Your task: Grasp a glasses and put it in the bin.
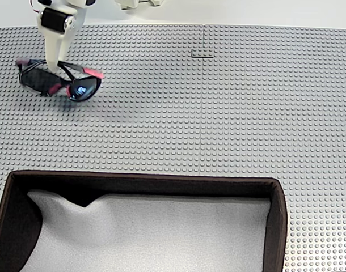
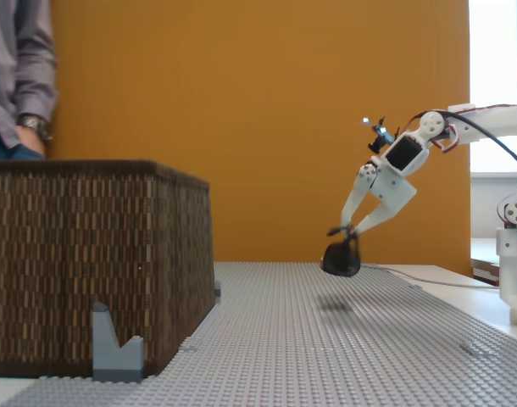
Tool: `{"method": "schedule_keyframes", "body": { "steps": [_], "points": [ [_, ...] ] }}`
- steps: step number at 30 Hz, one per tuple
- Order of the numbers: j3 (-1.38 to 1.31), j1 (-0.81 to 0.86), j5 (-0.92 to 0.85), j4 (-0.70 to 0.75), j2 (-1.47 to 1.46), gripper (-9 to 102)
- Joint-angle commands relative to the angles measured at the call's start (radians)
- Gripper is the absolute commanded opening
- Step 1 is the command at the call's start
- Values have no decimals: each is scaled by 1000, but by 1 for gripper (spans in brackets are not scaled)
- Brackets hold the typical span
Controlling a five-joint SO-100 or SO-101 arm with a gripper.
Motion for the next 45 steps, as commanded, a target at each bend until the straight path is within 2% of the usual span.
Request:
{"method": "schedule_keyframes", "body": {
  "steps": [1, 9, 13, 17, 26, 33, 41, 45],
  "points": [
    [-55, -18, -9, 18, 52, -1],
    [-232, -130, -32, -103, -14, -1],
    [-414, -187, -26, -127, -164, -1],
    [-716, -242, -12, -123, -382, -1],
    [-1126, -302, -38, -150, -643, -1],
    [-1292, -362, -71, -256, -796, -1],
    [-1339, -419, -91, -391, -966, -1],
    [-1361, -423, -75, -400, -1042, -1]
  ]
}}
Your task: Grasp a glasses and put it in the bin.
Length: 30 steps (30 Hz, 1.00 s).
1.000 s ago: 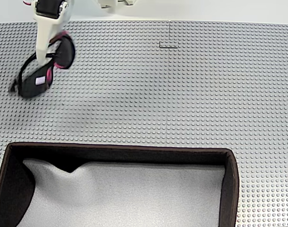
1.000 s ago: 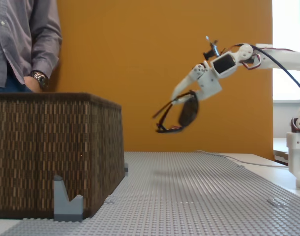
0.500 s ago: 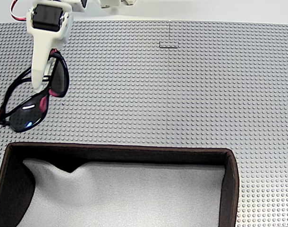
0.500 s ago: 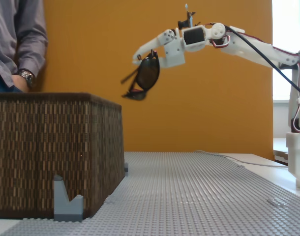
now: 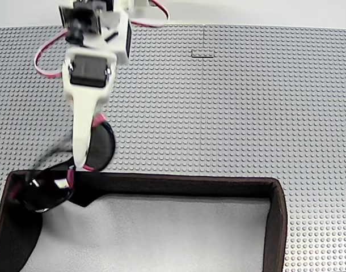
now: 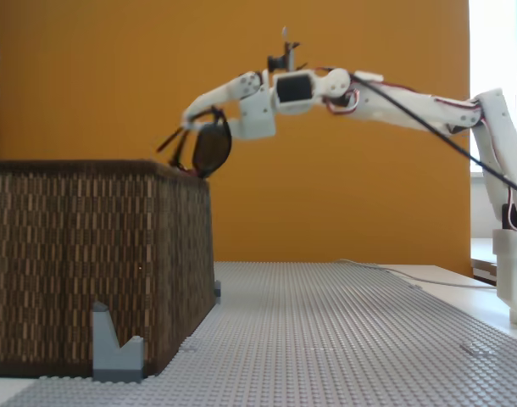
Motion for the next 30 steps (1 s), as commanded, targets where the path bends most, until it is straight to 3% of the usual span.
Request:
{"method": "schedule_keyframes", "body": {
  "steps": [1, 7, 11, 19, 22, 30],
  "points": [
    [-37, -21, 17, -2, 9, -1],
    [-40, -25, -9, -23, -44, 0],
    [-40, -25, 0, -12, -58, 10],
    [-103, -28, 17, -20, -60, 9],
    [-146, -26, 20, -21, -46, 0],
    [-301, -21, 60, -78, 0, 0]
  ]
}}
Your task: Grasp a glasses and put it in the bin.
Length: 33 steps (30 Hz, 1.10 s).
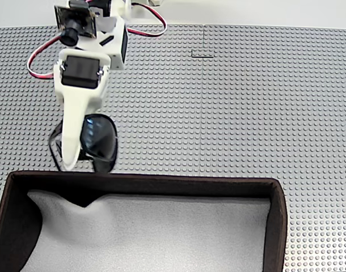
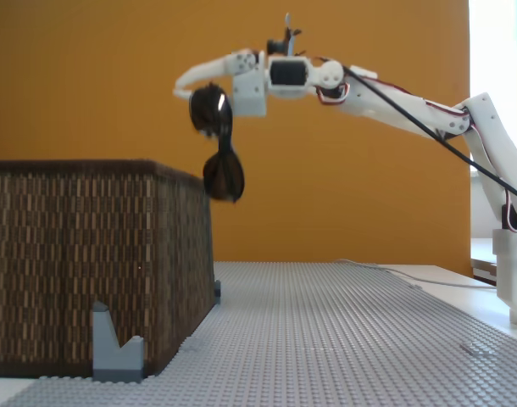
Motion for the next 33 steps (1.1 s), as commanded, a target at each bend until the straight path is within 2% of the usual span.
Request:
{"method": "schedule_keyframes", "body": {
  "steps": [1, 3, 9, 14, 17, 18, 19, 26, 30, 33],
  "points": [
    [-72, -20, 29, -87, 75, 0],
    [-77, -29, 8, -239, 66, 0],
    [-78, -51, -100, -497, 35, 0],
    [-66, -60, -97, -483, -18, 0],
    [-69, -61, -41, -290, -28, 0],
    [-123, -64, -21, -28, -34, 0],
    [-147, -64, 0, 103, -25, 0],
    [-166, -54, 104, 721, 106, 0],
    [-166, -69, 143, 1221, 221, 0],
    [-166, -77, 143, 1381, 258, 0]
  ]
}}
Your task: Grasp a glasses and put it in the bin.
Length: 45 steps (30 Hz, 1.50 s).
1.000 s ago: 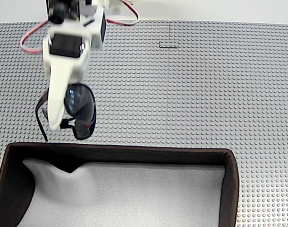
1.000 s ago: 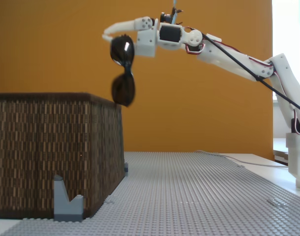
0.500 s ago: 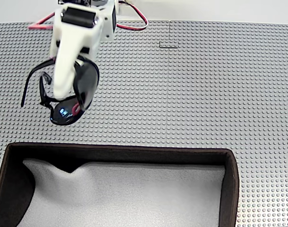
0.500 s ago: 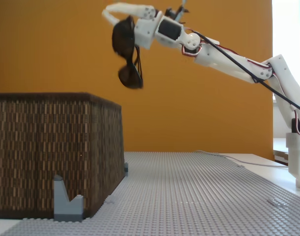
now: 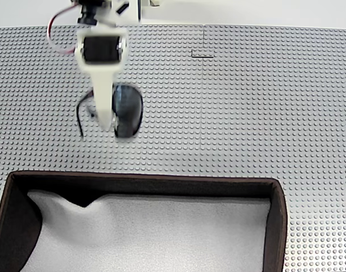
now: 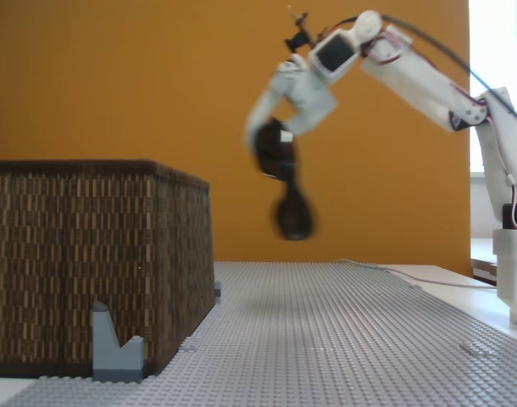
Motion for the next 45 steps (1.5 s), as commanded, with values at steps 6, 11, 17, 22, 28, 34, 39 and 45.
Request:
{"method": "schedule_keyframes", "body": {
  "steps": [6, 11, 17, 22, 28, 34, 39, 45],
  "points": [
    [83, -21, -55, 360, 206, 0],
    [344, -26, -77, 360, 388, 0],
    [370, -26, -54, 354, 405, 0],
    [370, -29, -74, 324, 422, 0],
    [410, -34, -52, -359, 377, 0],
    [434, -5, -95, -994, 259, 40],
    [629, 18, -83, -816, 388, 46],
    [785, 26, -98, -719, 476, 47]
  ]
}}
